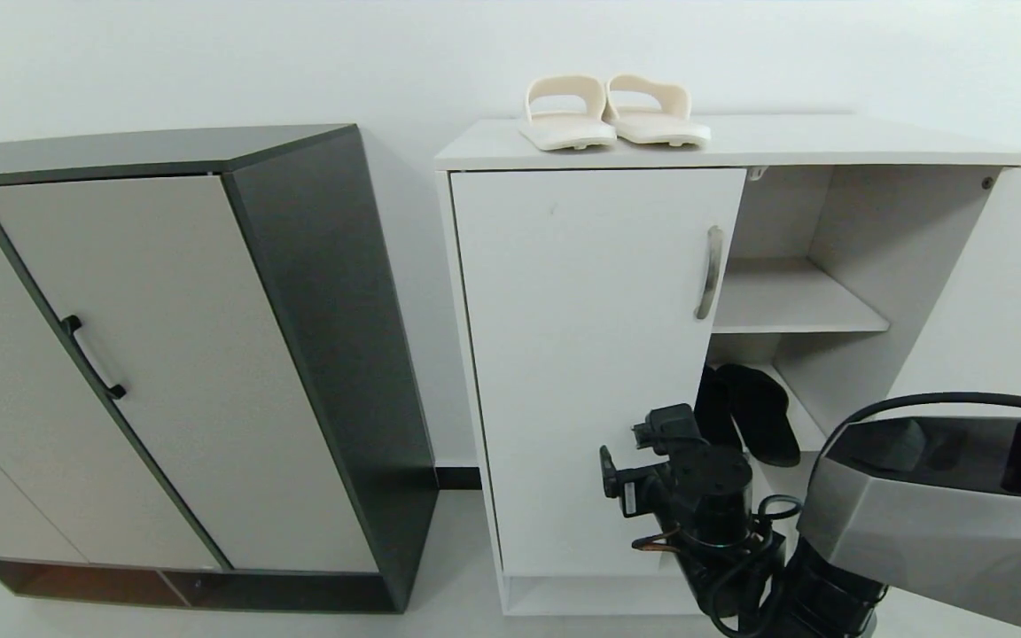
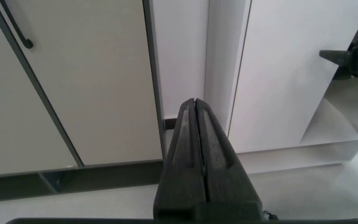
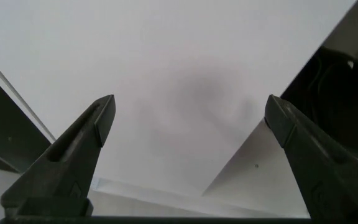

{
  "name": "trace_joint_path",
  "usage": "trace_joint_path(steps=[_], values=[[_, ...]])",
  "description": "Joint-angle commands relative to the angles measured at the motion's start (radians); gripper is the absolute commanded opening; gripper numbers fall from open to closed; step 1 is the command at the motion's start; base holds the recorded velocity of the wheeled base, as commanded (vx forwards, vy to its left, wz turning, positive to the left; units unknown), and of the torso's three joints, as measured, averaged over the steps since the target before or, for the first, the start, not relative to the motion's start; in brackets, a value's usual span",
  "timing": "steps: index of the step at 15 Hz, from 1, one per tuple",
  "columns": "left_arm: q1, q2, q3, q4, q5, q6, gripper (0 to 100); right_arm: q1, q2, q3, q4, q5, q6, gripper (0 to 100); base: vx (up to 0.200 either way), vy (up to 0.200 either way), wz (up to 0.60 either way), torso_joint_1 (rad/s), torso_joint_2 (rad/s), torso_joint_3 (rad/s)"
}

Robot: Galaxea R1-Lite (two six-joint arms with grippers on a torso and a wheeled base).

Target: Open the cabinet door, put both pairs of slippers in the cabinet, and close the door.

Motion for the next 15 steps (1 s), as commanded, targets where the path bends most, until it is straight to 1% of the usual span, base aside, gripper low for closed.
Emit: trace_joint_path(steps=[1,3,7,11,15], values=[[0.000,0.002,0.000,0.000,0.000,0.000,0,-0.002,0.037,0.002,-0.037,0.003,-0.012,100,0.000,0.000,0.00,0.000,0.00,0.000],[0.000,0.002,0.000,0.000,0.000,0.000,0,-0.006,0.039,0.006,-0.066,0.016,-0.028,100,0.000,0.000,0.00,0.000,0.00,0.000],[0.000,0.002,0.000,0.000,0.000,0.000,0,-0.008,0.039,0.005,-0.067,0.021,-0.028,100,0.000,0.000,0.00,0.002,-0.02,-0.020],[0.000,0.002,0.000,0.000,0.000,0.000,0,-0.002,0.032,0.005,-0.086,0.024,-0.026,100,0.000,0.000,0.00,0.040,-0.35,-0.289],[0.000,0.002,0.000,0.000,0.000,0.000,0,0.009,0.000,0.035,-0.112,0.072,-0.026,100,0.000,0.000,0.00,0.105,-0.44,-0.333]])
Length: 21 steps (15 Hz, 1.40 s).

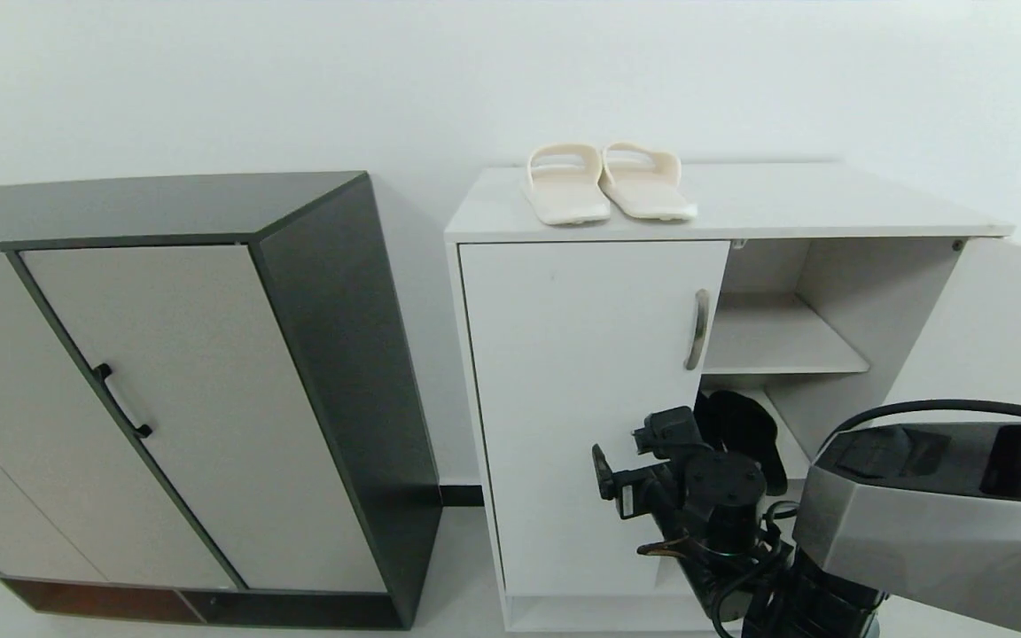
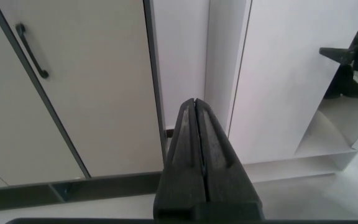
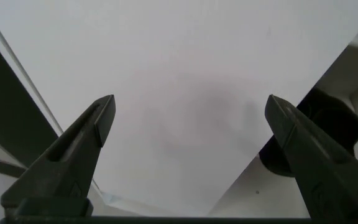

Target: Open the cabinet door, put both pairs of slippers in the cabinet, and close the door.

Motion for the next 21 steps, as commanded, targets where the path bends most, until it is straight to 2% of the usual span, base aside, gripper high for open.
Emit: trace_joint_path(steps=[1,12,21], values=[[0.000,0.002,0.000,0.000,0.000,0.000,0,0.003,-0.016,0.007,0.000,0.002,0.000,100,0.000,0.000,0.00,0.129,-0.46,-0.325],[0.000,0.002,0.000,0.000,0.000,-0.002,0,0.005,-0.012,0.010,0.000,0.002,0.000,100,0.000,0.000,0.00,0.175,-0.49,-0.317],[0.000,0.002,0.000,0.000,0.000,-0.002,0,0.003,0.010,0.007,0.000,0.002,0.003,100,0.000,0.000,0.00,0.233,-0.55,-0.320]])
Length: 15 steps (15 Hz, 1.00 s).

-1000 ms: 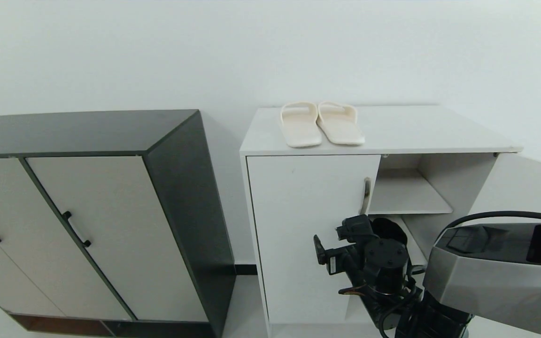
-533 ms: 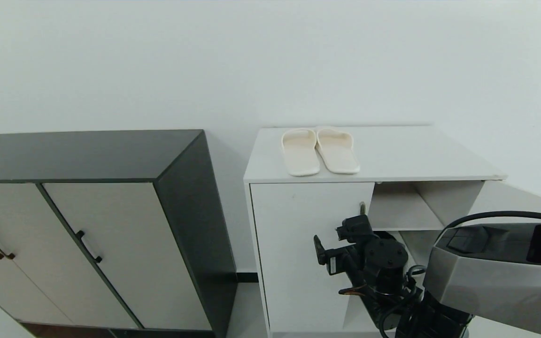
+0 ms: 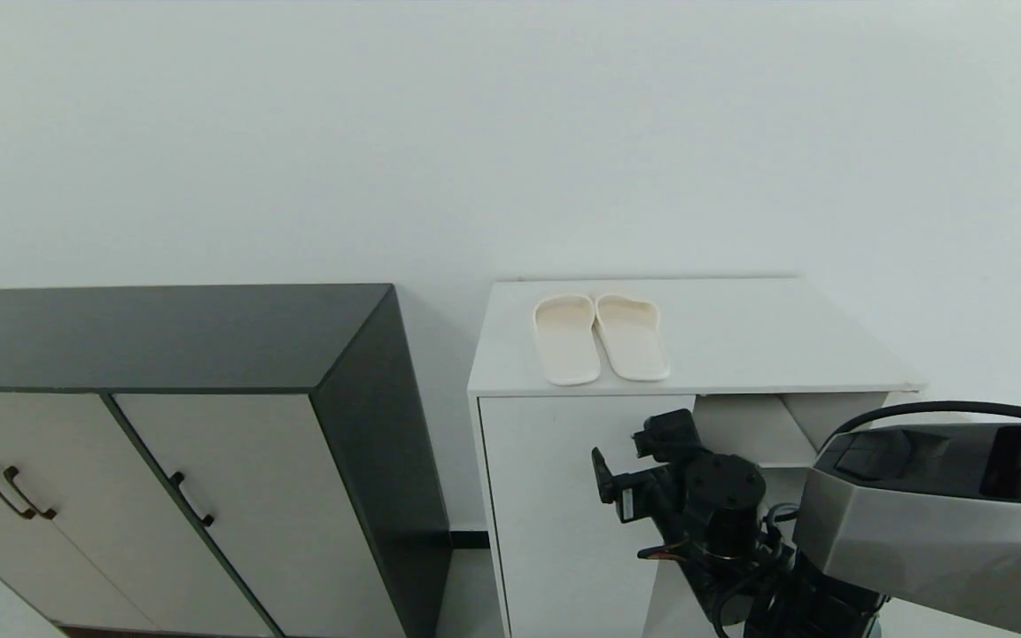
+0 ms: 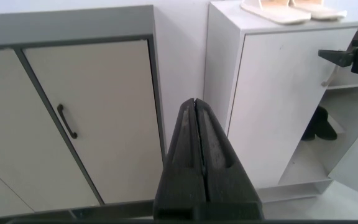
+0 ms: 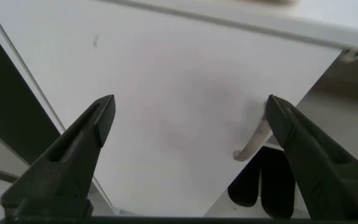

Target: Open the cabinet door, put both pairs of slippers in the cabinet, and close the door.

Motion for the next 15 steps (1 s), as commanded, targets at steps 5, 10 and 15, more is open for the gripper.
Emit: trace_joint_path(steps=[5,10,15], values=[[0.000,0.002,0.000,0.000,0.000,0.000,0,-0.003,0.011,0.005,-0.028,0.052,0.002,100,0.000,0.000,0.00,0.236,-0.52,-0.286],[0.000,0.002,0.000,0.000,0.000,0.000,0,-0.004,-0.022,-0.008,-0.028,0.060,-0.018,100,0.000,0.000,0.00,0.063,-0.15,-0.077],[0.000,0.002,0.000,0.000,0.000,0.002,0,0.007,-0.298,-0.154,0.535,0.062,0.124,100,0.000,0.000,0.00,0.000,0.00,0.000]])
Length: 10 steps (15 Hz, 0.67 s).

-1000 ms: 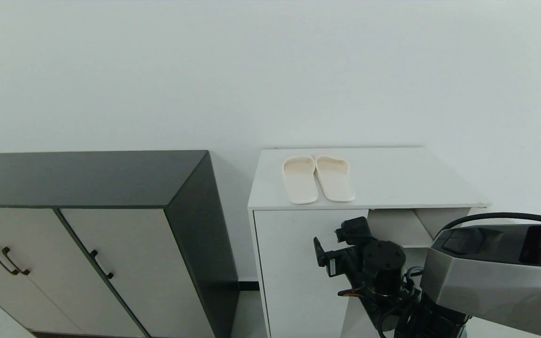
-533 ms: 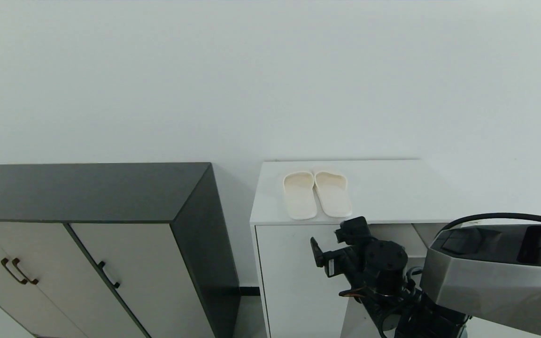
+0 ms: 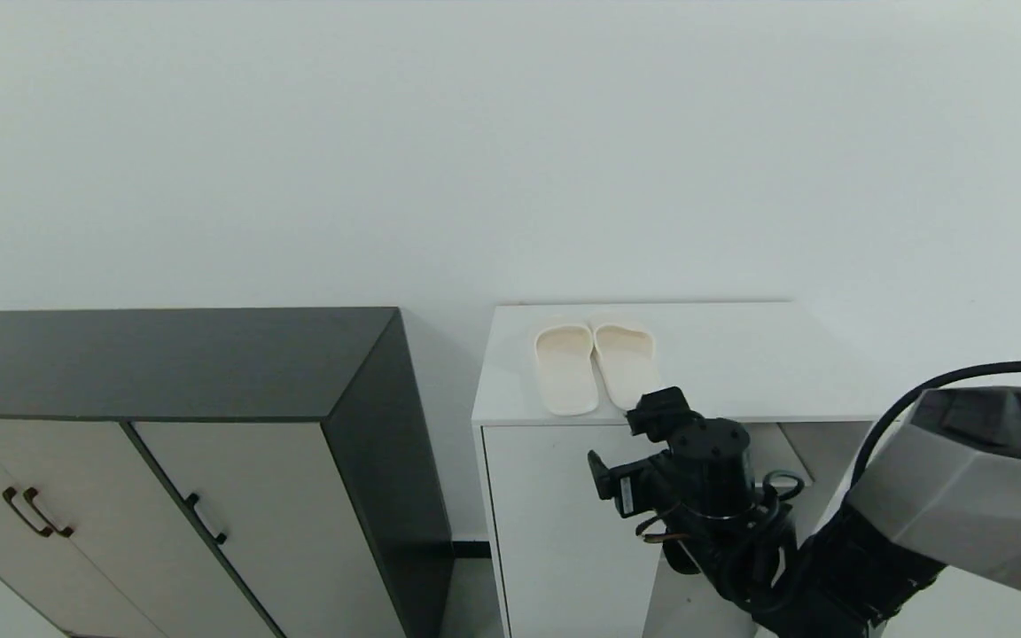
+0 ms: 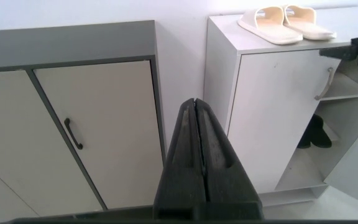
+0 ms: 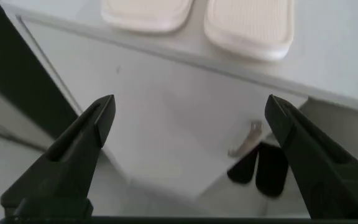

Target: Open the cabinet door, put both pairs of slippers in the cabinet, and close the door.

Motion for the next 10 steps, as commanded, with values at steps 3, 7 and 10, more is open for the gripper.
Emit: trace_joint_path(steps=[3,7,10], values=[[0.000,0.000,0.000,0.000,0.000,0.003,0,0.014,-0.195,-0.219,0.357,-0.007,0.136,100,0.000,0.000,0.00,0.000,0.00,0.000],[0.000,0.000,0.000,0.000,0.000,0.003,0,0.014,-0.156,-0.290,0.458,-0.014,0.196,100,0.000,0.000,0.00,0.000,0.00,0.000],[0.000,0.000,0.000,0.000,0.000,0.004,0,0.014,-0.133,-0.288,0.457,-0.033,0.197,100,0.200,0.000,0.00,-0.001,0.00,0.001]])
